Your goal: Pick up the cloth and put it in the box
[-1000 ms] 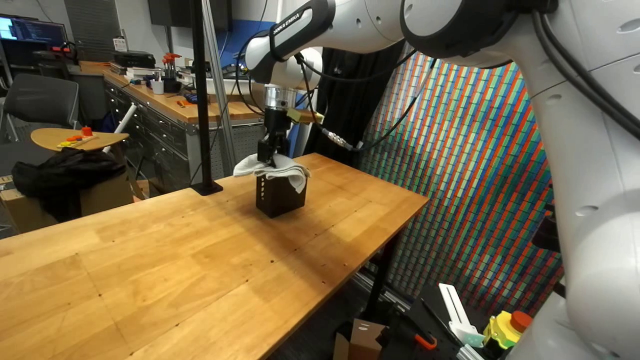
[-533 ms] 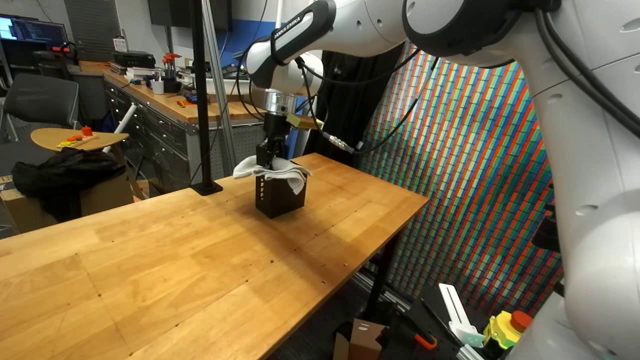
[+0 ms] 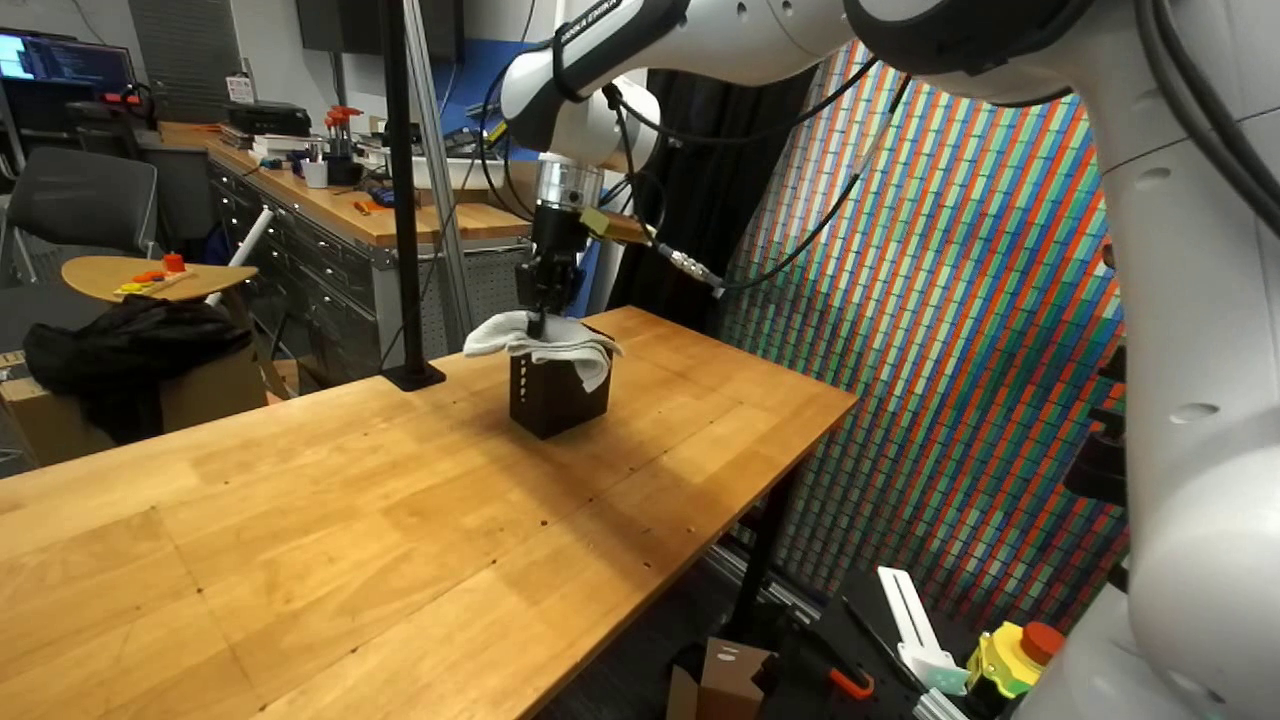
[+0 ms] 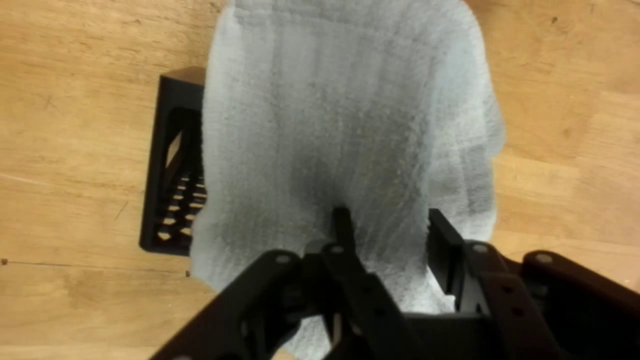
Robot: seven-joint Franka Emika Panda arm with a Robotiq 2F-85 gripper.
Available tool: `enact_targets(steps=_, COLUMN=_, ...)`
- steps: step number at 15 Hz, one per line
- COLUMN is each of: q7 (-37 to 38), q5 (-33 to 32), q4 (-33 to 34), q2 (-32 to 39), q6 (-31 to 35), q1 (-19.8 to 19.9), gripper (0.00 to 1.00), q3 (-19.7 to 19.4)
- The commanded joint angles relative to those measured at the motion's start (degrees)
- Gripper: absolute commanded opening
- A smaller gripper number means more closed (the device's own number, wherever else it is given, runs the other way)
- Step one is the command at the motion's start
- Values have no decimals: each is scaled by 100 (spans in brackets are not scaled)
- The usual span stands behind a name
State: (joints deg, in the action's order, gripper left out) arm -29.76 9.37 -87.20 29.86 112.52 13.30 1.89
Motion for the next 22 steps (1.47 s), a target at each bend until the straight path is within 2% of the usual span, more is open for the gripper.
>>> enact_targets(steps=1, q7=-8, q5=25, q4=-397, q2=-662, q6=-132, q1=-69, gripper=73, q3=12)
enact_targets(steps=4, q7=11, q5=-14, q4=-440, q2=-982, q6=-346, q1=-173, gripper=94, q3=-12)
enact_targets(steps=5, q7=14, q5=-35, q4=-421, q2=-1044, q6=-406, q1=-205, gripper=98, q3=-28)
enact_targets(steps=6, q7=-5, q5=-50, q4=-392, q2=-1096, q6=-490, q1=-228, gripper=60, q3=-39)
enact_targets(steps=7, q7=-7, q5=-57, q4=-363, q2=-1135, q6=-537, q1=-250, gripper=64, q3=-50)
enact_targets(steps=8, q7=-12, q5=-69, q4=-328, q2=-1161, q6=-591, q1=-268, gripper=64, q3=-61)
enact_targets(steps=16, q7=-125, q5=-119, q4=-197, q2=-1135, q6=-784, q1=-284, gripper=2, q3=-95)
enact_targets(steps=22, q7=-299, q5=-190, q4=-108, q2=-1010, q6=-783, q1=-226, gripper=0, q3=-181)
